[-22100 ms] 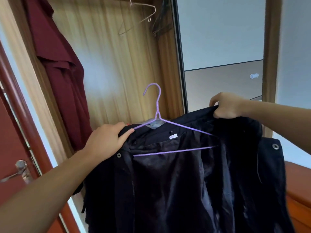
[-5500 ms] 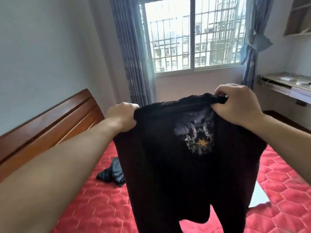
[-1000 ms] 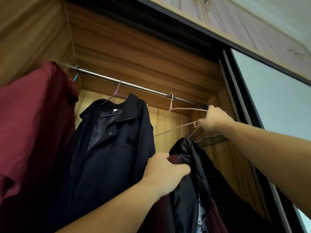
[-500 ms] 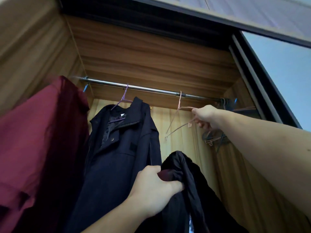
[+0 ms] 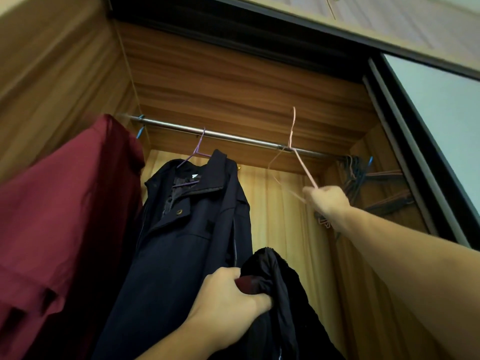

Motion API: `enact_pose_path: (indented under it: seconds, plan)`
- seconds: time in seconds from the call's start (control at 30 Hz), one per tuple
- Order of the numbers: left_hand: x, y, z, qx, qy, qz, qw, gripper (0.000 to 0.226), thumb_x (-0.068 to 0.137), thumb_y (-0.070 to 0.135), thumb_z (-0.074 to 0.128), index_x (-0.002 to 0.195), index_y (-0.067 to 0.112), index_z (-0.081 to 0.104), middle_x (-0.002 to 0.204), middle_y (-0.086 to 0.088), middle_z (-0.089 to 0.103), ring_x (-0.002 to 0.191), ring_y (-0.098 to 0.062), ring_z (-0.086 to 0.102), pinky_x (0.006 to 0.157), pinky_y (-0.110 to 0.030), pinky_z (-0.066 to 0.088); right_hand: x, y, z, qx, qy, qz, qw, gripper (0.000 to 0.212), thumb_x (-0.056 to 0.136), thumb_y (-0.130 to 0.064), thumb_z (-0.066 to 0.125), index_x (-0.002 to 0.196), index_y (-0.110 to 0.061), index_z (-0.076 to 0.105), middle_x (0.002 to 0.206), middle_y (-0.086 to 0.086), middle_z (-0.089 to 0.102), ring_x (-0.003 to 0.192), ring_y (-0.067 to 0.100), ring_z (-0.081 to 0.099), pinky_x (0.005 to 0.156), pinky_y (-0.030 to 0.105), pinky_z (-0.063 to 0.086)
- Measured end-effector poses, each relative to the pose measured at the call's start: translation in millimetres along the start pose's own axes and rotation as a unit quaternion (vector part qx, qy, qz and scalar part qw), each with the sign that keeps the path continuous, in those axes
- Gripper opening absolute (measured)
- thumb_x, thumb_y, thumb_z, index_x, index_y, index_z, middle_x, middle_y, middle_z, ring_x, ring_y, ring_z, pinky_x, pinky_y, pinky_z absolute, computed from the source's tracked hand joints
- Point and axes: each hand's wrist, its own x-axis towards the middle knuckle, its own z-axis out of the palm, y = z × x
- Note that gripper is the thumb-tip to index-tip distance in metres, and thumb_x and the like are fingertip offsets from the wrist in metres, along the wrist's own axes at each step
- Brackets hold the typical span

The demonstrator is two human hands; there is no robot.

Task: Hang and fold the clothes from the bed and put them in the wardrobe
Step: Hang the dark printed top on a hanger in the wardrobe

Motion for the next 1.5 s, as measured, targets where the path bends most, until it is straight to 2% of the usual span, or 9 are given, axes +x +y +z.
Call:
enact_pose_path:
  seconds: [0.17,0.33,0.63,0.83,1.0,1.07,1.13,1.27,1.5]
  plan:
    - [-2.0,-4.0,0.7,0.01,-0.008,-0.007,1.0,0.026,0.058,0.039,0.075,0.066,0.017,0.064,0.061,0.007,0.064,0.055,-0.005,0.057,0.054,-0.022,0.044,-21.5,19.4,22.0,0.0,-0.118,0.145,0.982,0.024,0.095,-0.021,0.048,0.081,-0.004,0.057,0.054,0.006,0.046,0.038,0.016,0.041,0.043,0.02,0.033]
    - [-8.2,-7.6,-4.0,0.005,-0.01,-0.018,1.0,0.025,0.06,0.036,0.075,0.072,0.015,0.068,0.068,0.005,0.071,0.063,-0.012,0.068,0.059,-0.03,0.054,-50.5,47.1,25.4,0.038,-0.087,0.152,0.984,0.025,0.094,-0.027,0.049,0.079,-0.007,0.054,0.056,0.007,0.045,0.045,0.019,0.041,0.044,0.023,0.034]
    - [-45.6,-34.5,18.8,-0.003,-0.062,-0.032,0.998,0.031,0.058,0.044,0.075,0.073,0.019,0.067,0.071,0.006,0.071,0.069,-0.015,0.069,0.066,-0.038,0.056,-131.7,34.5,-4.3,0.004,-0.241,0.179,0.954,0.014,0.086,-0.021,0.061,0.095,-0.009,0.06,0.05,-0.004,0.038,0.041,0.012,0.025,0.039,0.02,0.022]
    - [-98.5,-58.5,45.7,-0.007,-0.136,-0.052,0.989,0.023,0.057,0.043,0.07,0.073,0.026,0.066,0.067,0.01,0.07,0.063,-0.013,0.066,0.063,-0.035,0.054,-263.5,59.1,-28.8,-0.061,-0.333,0.164,0.926,0.087,0.069,-0.078,0.061,0.104,0.002,0.066,0.068,0.011,0.049,0.042,0.014,0.037,0.037,0.023,0.026]
    - [-155.6,-54.9,48.6,0.046,-0.201,-0.041,0.978,0.022,0.057,0.04,0.061,0.073,0.024,0.06,0.073,0.0,0.066,0.061,-0.015,0.059,0.06,-0.04,0.053,-331.6,64.4,-74.4,-0.053,-0.39,0.137,0.909,0.031,0.081,-0.036,0.075,0.09,-0.007,0.072,0.077,0.001,0.07,0.065,0.009,0.067,0.061,0.022,0.054]
    - [-179.2,-42.7,45.6,0.099,-0.212,-0.02,0.972,0.021,0.063,0.043,0.06,0.082,0.033,0.061,0.079,0.006,0.066,0.072,-0.013,0.062,0.067,-0.04,0.056,-355.7,66.3,-91.3,-0.093,-0.375,0.106,0.916,0.024,0.088,-0.027,0.07,0.075,-0.007,0.069,0.071,-0.001,0.069,0.068,0.009,0.065,0.072,0.028,0.053]
    - [-205.2,-27.9,37.4,0.148,-0.19,-0.011,0.97,0.027,0.069,0.053,0.061,0.095,0.047,0.061,0.084,0.014,0.067,0.08,-0.01,0.063,0.071,-0.035,0.056,-378.8,66.9,-117.4,-0.156,-0.318,0.082,0.932,0.036,0.09,-0.026,0.067,0.059,-0.011,0.058,0.053,-0.009,0.052,0.052,0.004,0.049,0.058,0.024,0.044]
    - [-261.0,18.3,24.9,0.232,-0.194,-0.004,0.953,0.036,0.075,0.069,0.061,0.075,0.033,0.064,0.075,0.011,0.06,0.071,-0.012,0.059,0.057,-0.028,0.045,-431.0,57.9,-192.5,-0.208,-0.274,0.122,0.931,0.037,0.089,-0.031,0.067,0.072,0.001,0.061,0.061,0.01,0.051,0.056,0.014,0.048,0.055,0.026,0.035]
    - [-340.3,116.6,53.9,0.243,-0.299,0.047,0.921,0.03,0.085,0.04,0.063,0.061,0.025,0.052,0.071,0.005,0.059,0.071,-0.023,0.059,0.053,-0.029,0.04,-533.0,23.0,-278.2,-0.301,-0.262,0.192,0.896,0.031,0.071,-0.04,0.072,0.066,-0.011,0.062,0.063,0.003,0.061,0.065,0.022,0.058,0.056,0.028,0.041]
